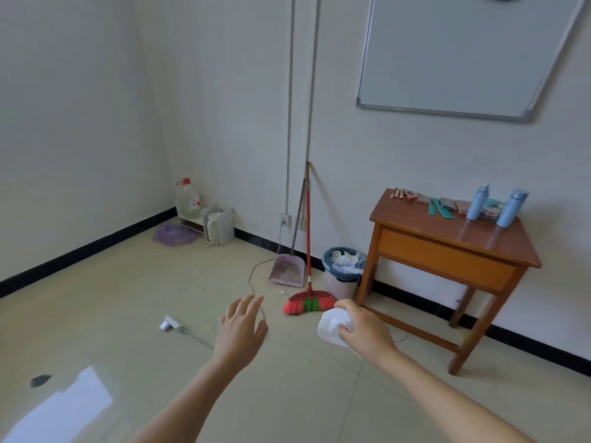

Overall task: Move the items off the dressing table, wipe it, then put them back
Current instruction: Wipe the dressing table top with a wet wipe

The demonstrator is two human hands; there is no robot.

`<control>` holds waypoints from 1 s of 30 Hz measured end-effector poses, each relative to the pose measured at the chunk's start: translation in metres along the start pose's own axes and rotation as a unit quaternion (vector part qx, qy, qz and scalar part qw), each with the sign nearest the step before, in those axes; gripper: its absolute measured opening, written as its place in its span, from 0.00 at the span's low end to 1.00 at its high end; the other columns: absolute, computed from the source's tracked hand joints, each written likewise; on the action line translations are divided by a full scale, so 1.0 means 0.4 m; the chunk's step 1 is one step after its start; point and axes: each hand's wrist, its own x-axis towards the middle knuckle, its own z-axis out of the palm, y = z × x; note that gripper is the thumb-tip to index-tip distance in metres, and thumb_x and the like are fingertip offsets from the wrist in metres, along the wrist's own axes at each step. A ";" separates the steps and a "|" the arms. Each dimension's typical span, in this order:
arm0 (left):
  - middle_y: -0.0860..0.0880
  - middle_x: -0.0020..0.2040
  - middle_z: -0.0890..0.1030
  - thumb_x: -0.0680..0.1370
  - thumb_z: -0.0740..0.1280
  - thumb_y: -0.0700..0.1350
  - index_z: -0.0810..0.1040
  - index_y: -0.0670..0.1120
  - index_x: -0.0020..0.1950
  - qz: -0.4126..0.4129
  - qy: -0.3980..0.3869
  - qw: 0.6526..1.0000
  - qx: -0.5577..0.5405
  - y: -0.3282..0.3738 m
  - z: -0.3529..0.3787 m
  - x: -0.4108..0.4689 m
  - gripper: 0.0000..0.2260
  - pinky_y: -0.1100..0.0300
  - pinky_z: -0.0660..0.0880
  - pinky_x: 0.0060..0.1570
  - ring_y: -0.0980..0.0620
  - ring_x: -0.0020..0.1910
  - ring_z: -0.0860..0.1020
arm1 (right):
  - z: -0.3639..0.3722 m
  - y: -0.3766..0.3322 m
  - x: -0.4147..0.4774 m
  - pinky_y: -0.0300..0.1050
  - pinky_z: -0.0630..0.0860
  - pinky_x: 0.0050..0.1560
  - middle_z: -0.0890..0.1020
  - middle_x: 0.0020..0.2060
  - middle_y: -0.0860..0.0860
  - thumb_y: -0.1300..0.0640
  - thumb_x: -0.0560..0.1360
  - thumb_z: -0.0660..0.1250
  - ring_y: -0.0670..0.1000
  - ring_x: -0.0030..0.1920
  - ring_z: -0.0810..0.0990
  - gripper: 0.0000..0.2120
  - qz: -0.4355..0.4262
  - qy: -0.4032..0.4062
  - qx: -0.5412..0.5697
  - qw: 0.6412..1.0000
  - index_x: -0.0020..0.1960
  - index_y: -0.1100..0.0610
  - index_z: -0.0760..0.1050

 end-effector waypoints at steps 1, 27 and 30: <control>0.51 0.74 0.61 0.79 0.57 0.49 0.58 0.50 0.73 -0.003 0.003 1.000 0.002 -0.027 0.001 0.045 0.22 0.55 0.56 0.69 0.51 0.73 0.54 | 0.016 -0.011 0.048 0.37 0.70 0.45 0.77 0.58 0.50 0.59 0.74 0.61 0.50 0.55 0.75 0.19 -0.005 0.003 0.001 1.000 0.63 0.50 0.67; 0.50 0.73 0.63 0.77 0.59 0.45 0.59 0.49 0.73 0.095 -0.130 0.984 -0.079 -0.043 0.316 1.165 0.24 0.51 0.61 0.70 0.49 0.71 0.59 | -0.051 0.383 0.899 0.36 0.65 0.35 0.75 0.57 0.47 0.63 0.72 0.60 0.45 0.46 0.71 0.20 0.245 0.062 0.009 0.967 0.62 0.49 0.66; 0.50 0.73 0.62 0.78 0.59 0.45 0.59 0.49 0.73 0.084 -0.119 0.984 -0.098 0.022 0.358 1.297 0.23 0.51 0.62 0.69 0.50 0.71 0.59 | -0.075 0.456 1.018 0.36 0.69 0.36 0.76 0.51 0.46 0.62 0.72 0.60 0.44 0.44 0.72 0.18 0.240 0.053 0.016 0.969 0.60 0.48 0.68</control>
